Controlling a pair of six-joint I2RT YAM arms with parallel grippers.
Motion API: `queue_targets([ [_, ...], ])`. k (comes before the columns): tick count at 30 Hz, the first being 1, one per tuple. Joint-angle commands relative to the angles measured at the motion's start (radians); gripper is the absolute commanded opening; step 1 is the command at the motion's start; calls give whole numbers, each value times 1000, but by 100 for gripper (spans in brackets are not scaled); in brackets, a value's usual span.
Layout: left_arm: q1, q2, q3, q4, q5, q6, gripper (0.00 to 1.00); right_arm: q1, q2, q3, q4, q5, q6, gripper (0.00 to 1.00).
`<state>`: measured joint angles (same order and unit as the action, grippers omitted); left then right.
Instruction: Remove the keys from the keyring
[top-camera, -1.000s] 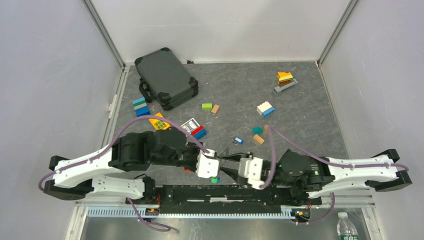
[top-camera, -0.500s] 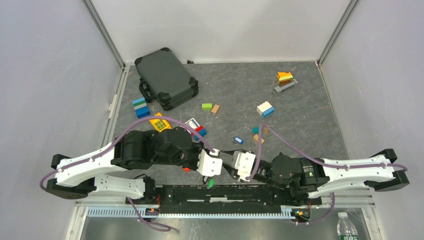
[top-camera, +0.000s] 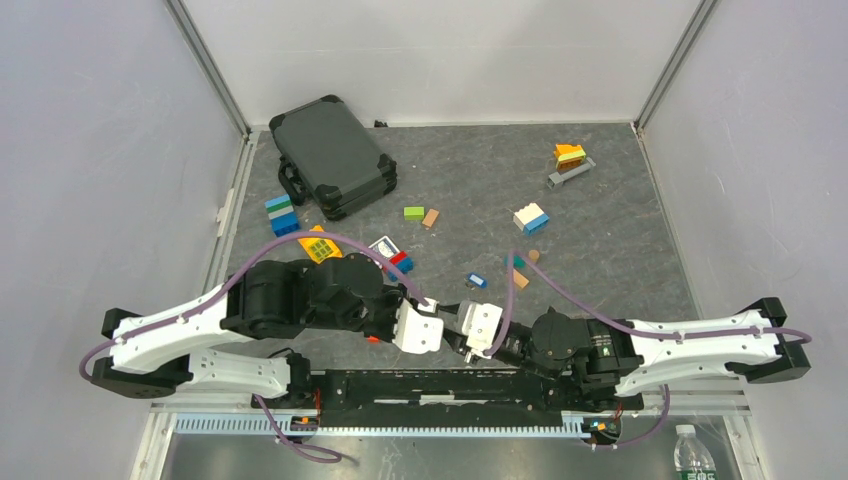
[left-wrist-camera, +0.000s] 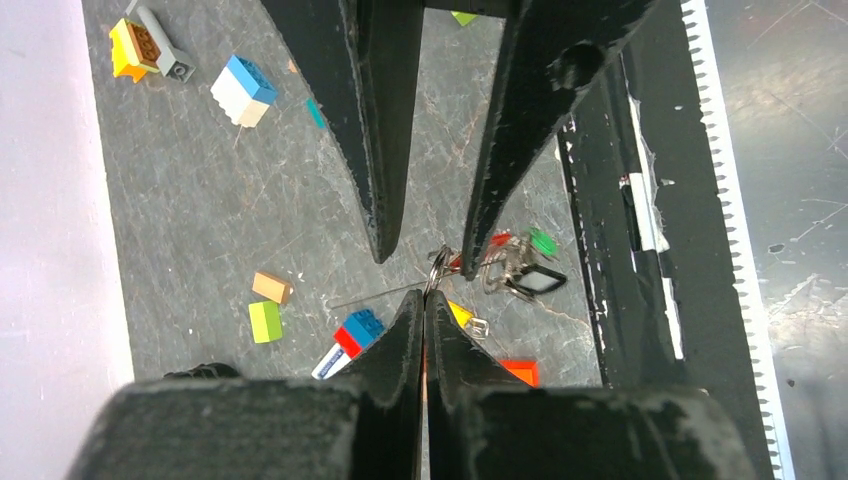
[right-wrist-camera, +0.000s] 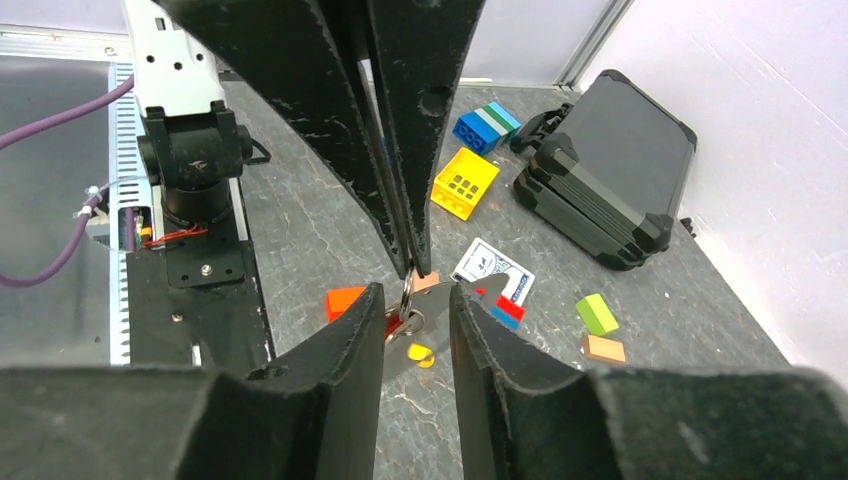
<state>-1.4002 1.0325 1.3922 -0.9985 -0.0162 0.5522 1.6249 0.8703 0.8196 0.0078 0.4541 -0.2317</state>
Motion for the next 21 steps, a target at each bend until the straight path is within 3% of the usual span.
queue_targets([
  [1,-5,-6,49,34,41,22,2,-11,9,-8,70,23,25,33],
  [10,-5,-11,47,35,51,26,2,-31,25,-13,74,2,32,24],
  [14,-4,-16,44,35,51,27,2,-36,25,-13,73,-18,35,0],
  [19,-5,-43,16,69,41,24,3,-37,-6,-43,112,-73,23,0],
  [21,-5,-74,-13,113,35,13,14,-37,-27,-60,138,-98,15,0],
])
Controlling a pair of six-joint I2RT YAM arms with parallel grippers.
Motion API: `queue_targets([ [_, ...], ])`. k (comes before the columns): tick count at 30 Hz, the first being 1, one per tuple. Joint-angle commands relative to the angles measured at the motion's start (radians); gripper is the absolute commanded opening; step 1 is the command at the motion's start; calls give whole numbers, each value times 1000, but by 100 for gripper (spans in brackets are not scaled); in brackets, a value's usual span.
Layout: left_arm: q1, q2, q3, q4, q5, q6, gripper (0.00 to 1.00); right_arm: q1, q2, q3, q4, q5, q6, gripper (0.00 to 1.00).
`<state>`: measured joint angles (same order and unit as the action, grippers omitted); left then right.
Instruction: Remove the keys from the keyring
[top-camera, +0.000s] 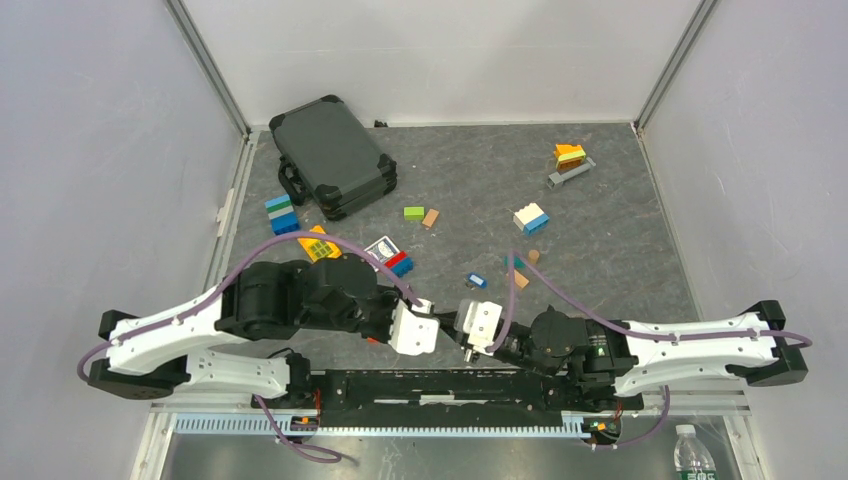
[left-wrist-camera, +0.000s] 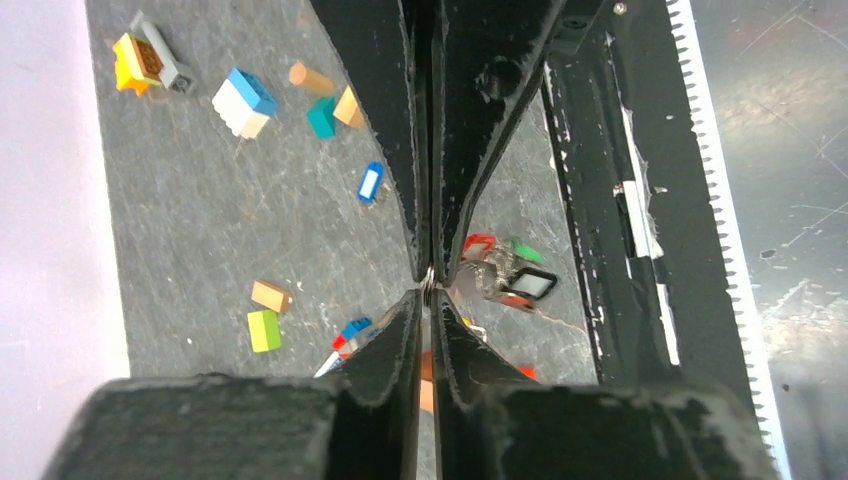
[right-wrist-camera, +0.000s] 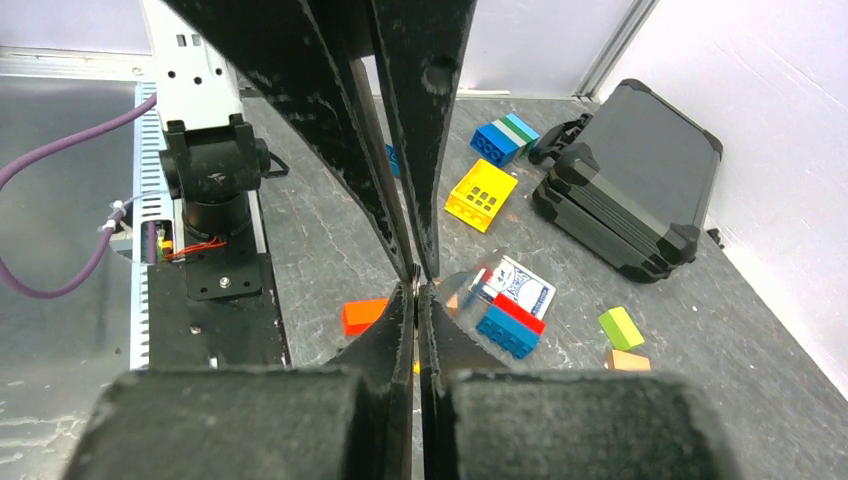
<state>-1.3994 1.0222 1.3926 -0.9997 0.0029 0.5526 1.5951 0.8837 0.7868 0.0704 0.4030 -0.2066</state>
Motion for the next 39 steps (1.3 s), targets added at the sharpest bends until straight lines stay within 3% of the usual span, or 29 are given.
queue_targets([
  [1,-5,-86,-32,140,9,3,23,-7,-53,-35,88,-61,-15,0],
  [6,-5,-223,-156,325,29,-37,38,-7,-109,-85,174,-144,-44,0],
  [17,-6,-496,-444,751,182,-134,40,-7,-233,-261,546,-311,-113,0],
  [27,-6,-442,-485,891,355,-154,35,-7,-218,-350,867,-401,-141,0],
  [39,-5,-382,-474,921,393,-157,32,-7,-184,-302,841,-483,-167,0],
])
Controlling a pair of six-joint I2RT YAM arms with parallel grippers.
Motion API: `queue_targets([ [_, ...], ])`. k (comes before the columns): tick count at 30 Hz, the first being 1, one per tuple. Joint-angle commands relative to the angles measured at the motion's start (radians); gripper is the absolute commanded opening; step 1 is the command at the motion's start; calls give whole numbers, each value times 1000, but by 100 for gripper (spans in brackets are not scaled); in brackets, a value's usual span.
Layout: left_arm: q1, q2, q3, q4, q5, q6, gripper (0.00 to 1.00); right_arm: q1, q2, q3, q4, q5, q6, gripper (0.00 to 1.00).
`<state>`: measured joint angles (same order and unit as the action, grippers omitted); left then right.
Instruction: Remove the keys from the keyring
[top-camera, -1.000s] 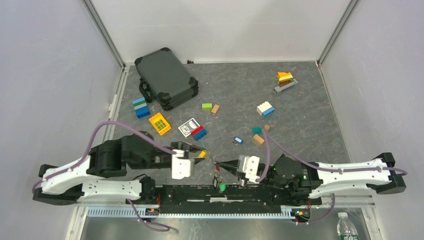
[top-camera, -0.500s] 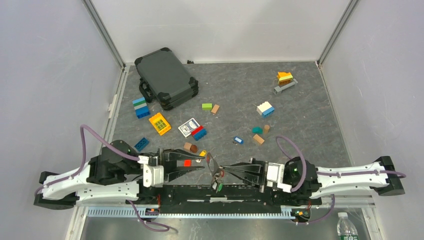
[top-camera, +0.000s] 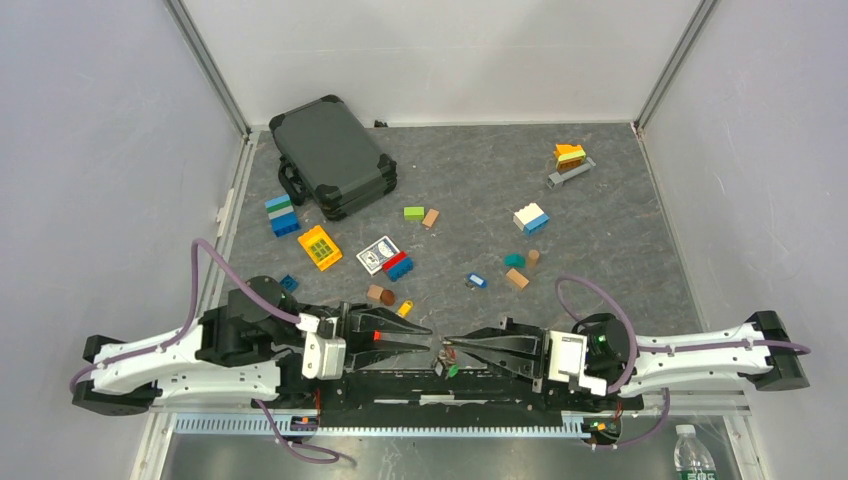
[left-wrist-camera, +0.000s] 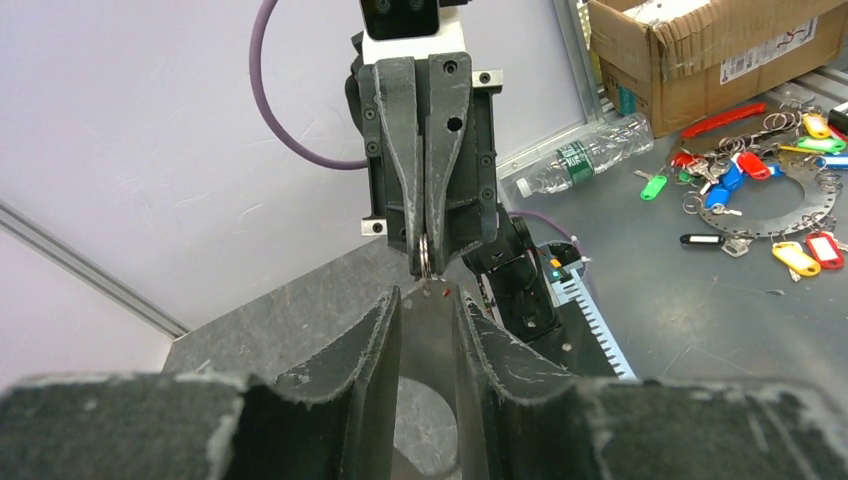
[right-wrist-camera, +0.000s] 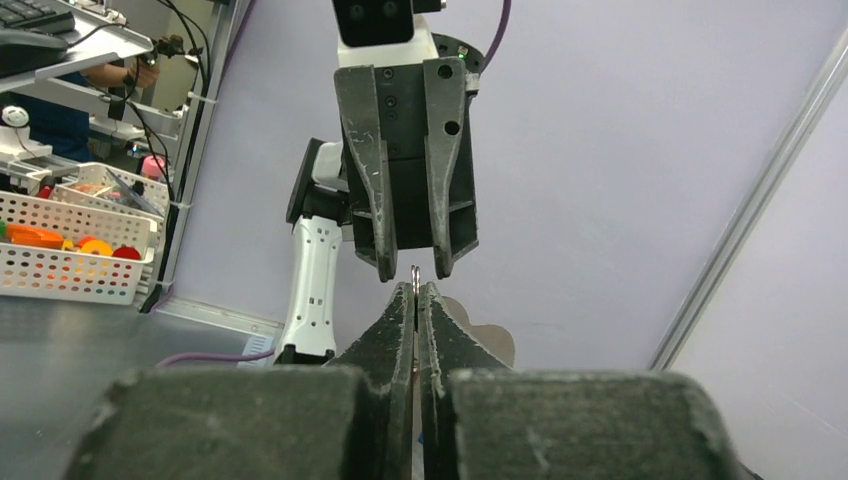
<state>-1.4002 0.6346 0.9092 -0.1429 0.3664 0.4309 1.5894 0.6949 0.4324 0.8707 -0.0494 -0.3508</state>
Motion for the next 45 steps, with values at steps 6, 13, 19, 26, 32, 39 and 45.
queue_targets([
  [6,-5,29,30,60,49,-27,32,-1,14,89,-26,-24,-40,0],
  [13,-5,88,88,-33,67,-5,29,-2,14,109,-46,-24,-46,0],
  [19,-4,96,96,-46,47,-4,9,-1,10,114,-64,-22,-45,0],
  [26,-5,105,128,-110,20,-1,2,-2,-7,113,-86,-10,-52,0],
  [32,-4,98,128,-128,-1,-1,29,-2,-17,118,-117,3,-68,0],
  [39,-4,80,112,-116,-7,-8,20,-2,-37,108,-121,6,-62,0],
  [45,-4,52,102,-105,-15,-15,19,-1,-68,85,-133,-9,-35,0],
])
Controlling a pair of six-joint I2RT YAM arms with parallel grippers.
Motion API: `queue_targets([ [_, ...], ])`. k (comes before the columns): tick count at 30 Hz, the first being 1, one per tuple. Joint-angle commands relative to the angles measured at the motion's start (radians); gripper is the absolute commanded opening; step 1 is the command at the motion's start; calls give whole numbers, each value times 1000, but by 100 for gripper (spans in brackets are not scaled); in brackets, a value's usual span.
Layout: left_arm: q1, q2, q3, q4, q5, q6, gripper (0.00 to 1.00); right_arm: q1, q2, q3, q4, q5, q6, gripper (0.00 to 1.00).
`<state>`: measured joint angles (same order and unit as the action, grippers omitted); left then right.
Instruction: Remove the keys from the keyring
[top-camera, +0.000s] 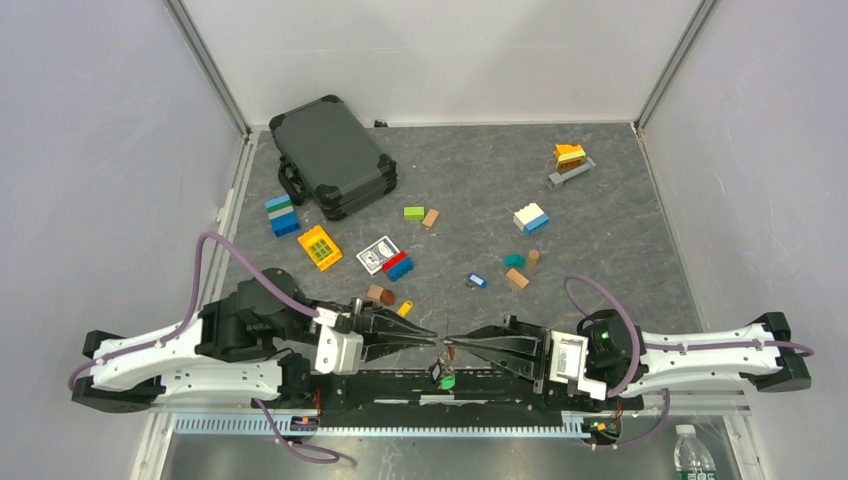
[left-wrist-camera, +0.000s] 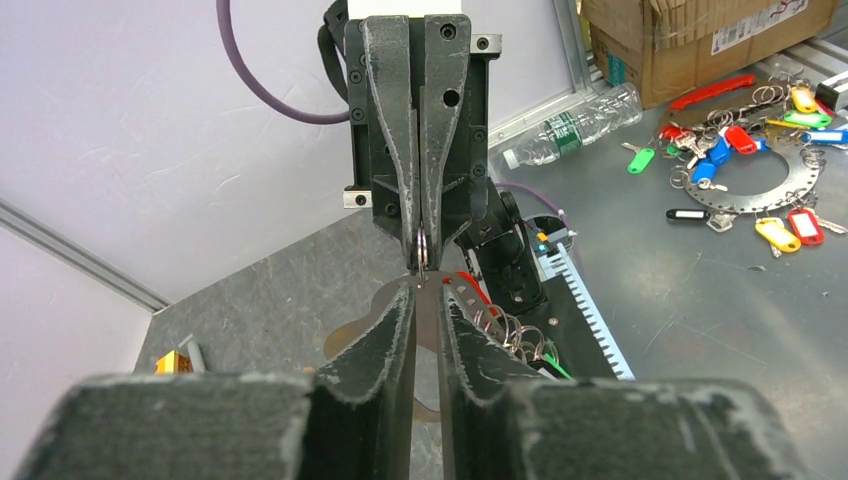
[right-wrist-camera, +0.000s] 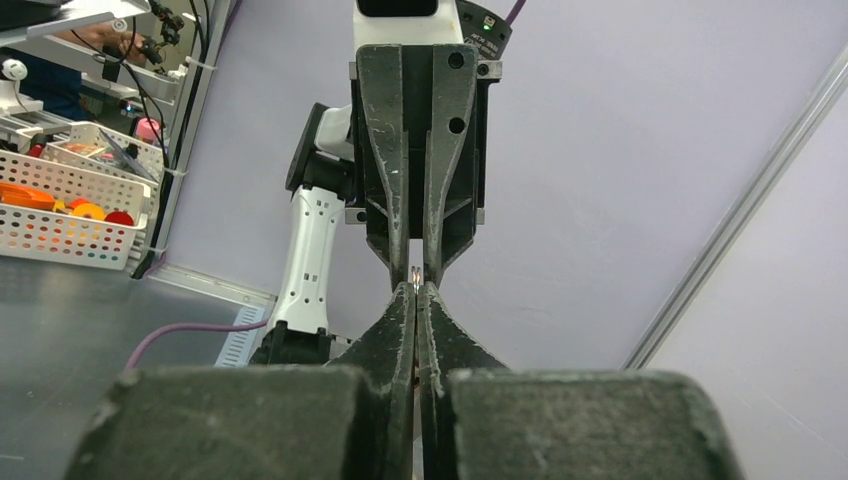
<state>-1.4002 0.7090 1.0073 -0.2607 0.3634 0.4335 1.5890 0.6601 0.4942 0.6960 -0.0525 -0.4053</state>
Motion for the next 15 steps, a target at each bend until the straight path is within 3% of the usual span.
queue_targets([
  [1,-4,-28,1,17,-8,-17,21,-1,-40,14,46,-6,22,0],
  [6,-5,-46,-1,23,-2,-15,29,-1,-42,26,24,3,15,0],
  [15,-4,-12,14,12,-18,15,26,0,-27,44,-15,-29,10,0],
])
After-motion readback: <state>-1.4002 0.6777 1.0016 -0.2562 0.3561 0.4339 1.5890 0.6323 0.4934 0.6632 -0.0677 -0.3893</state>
